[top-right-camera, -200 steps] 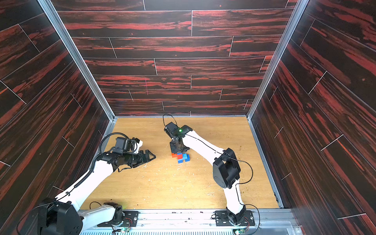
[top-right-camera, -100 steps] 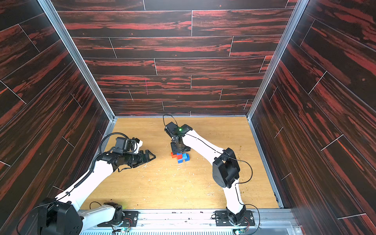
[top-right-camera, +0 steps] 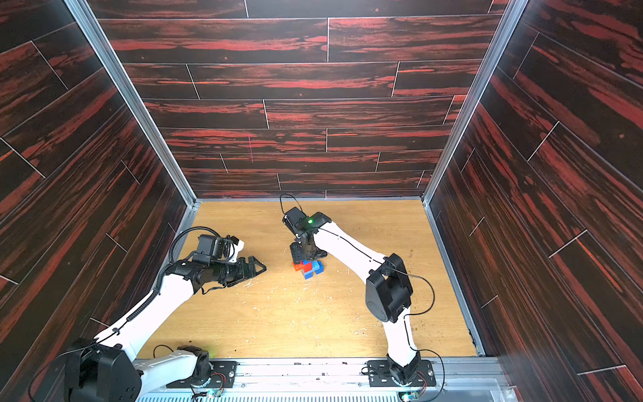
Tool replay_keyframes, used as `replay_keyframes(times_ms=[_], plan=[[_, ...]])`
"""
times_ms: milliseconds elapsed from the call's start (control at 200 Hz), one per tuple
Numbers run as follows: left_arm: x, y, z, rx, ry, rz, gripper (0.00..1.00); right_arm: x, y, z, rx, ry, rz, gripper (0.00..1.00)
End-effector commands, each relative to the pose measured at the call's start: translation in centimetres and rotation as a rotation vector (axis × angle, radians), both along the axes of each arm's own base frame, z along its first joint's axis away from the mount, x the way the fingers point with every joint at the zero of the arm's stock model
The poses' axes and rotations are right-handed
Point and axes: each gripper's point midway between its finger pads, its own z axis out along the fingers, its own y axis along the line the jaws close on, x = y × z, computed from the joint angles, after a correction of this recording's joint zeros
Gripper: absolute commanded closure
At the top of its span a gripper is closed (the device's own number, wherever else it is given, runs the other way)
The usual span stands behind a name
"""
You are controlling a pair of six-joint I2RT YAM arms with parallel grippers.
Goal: Assemble a giraffe with lego
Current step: Assemble the lego brick with the lego brick.
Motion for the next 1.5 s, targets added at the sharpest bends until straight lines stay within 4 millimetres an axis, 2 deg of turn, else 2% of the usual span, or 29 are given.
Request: replay_keyframes(times_ms=[0, 105, 235, 401, 666, 1022, 1493], plan=[[-0.4, 0.1, -0.2, 0.018, 0.012, -0.01, 0.09, 0.2, -0.5, 1.2, 0.021, -0.02, 0.003, 0.29], [-0.4, 0.1, -0.2, 0.018, 0.013, -0.009, 0.09, 0.0, -0.3, 2.0, 0.049, -0.03, 0.017, 0.31], [-0.3, 0.2, -0.2, 0.021, 0.014, -0.008, 0.09, -0.2, -0.3, 3.5, 0.079, -0.053, 0.022, 0.44], [-0.3, 0.1, -0.3, 0.021, 0.015, -0.008, 0.09, -0.2, -0.5, 3.3, 0.063, -0.05, 0.024, 0.72], [-0.4, 0.2, -0.4, 0.022, 0.019, -0.008, 0.09, -0.3, 0.2, 2.3, 0.079, -0.018, 0.036, 1.0], [-0.4, 0.2, -0.4, 0.025, 0.018, -0.006, 0.09, -0.8, 0.7, 0.3, 0.078, 0.036, 0.044, 1.0], [-0.4, 0.2, -0.4, 0.025, 0.018, -0.006, 0.09, -1.8, -0.4, -2.3, 0.009, 0.11, 0.023, 1.0]])
